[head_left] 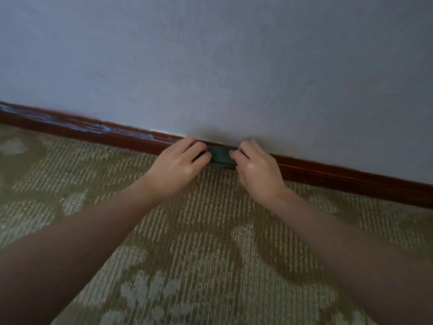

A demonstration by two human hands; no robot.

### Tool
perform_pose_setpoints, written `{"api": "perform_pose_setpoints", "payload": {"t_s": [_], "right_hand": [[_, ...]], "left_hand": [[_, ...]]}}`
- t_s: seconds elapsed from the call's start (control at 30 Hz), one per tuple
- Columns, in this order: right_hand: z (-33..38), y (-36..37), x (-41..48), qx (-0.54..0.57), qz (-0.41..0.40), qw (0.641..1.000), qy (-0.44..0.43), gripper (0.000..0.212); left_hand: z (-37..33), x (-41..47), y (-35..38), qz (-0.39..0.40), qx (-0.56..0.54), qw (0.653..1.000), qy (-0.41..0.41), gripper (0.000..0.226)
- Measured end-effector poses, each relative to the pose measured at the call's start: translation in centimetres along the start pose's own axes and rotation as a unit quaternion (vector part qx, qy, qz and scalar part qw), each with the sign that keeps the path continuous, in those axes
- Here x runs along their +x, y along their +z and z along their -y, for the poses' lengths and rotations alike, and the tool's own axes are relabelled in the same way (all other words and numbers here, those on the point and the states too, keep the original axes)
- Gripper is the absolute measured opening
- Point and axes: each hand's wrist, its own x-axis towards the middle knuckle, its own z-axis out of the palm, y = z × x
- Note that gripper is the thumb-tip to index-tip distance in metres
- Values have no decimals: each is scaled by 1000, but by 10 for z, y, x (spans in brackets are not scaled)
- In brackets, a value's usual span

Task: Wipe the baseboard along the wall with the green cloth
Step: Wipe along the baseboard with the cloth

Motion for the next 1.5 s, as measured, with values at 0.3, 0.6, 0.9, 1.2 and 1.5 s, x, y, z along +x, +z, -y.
{"api": "perform_pose_setpoints", "payload": {"t_s": [0.3,0.6,0.9,1.2,1.5], "right_hand": [[11,28,1,-84,-75,993,46,24],[16,25,5,-81,-45,996,-5,29],[31,38,15,-68,-47,997,10,30],[12,27,-2,-87,-30,995,41,36],[15,32,-4,-33,49,992,111,28]], "left_hand": [[30,-2,26,-31,13,994,105,13],[29,-12,32,-47,7,998,45,11],[50,-28,27,-40,5,997,69,16],[26,-14,43,-72,-26,996,44,16],[29,-12,41,-80,7,992,94,21]]}}
